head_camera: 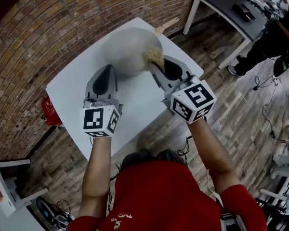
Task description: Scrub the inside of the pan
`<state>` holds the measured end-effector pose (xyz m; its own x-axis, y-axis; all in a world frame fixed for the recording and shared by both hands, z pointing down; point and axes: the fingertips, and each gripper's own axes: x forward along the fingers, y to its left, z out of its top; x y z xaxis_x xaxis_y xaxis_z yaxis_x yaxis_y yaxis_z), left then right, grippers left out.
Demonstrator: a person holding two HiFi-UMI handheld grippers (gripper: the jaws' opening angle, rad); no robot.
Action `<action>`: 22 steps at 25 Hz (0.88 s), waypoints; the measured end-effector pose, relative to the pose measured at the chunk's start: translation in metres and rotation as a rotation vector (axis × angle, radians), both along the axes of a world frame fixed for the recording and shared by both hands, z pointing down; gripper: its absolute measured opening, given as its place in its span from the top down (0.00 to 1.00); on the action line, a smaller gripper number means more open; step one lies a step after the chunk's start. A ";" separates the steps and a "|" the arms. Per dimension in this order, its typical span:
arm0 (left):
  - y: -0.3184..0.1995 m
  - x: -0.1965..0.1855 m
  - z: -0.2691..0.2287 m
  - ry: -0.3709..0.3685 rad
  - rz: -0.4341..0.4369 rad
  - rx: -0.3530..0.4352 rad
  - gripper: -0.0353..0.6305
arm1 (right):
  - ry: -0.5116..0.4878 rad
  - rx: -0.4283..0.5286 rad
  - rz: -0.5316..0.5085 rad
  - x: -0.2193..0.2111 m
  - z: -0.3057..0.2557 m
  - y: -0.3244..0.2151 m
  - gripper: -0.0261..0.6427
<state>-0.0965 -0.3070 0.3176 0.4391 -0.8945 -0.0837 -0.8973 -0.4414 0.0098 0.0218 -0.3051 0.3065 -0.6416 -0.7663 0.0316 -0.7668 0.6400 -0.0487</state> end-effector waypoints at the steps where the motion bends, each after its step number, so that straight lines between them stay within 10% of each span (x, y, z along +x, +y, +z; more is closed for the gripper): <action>1: -0.010 -0.001 0.002 -0.001 -0.001 -0.005 0.93 | -0.001 -0.009 0.004 -0.001 0.001 -0.010 0.83; 22: -0.139 -0.013 0.047 -0.030 -0.199 -0.088 0.93 | 0.190 -0.193 -0.164 -0.035 0.064 -0.174 0.83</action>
<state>-0.1098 -0.4461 0.3641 0.2542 -0.9671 0.0089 -0.9671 -0.2541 0.0128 -0.0137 -0.4795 0.3709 -0.7249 -0.6211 0.2980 -0.6610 0.7489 -0.0469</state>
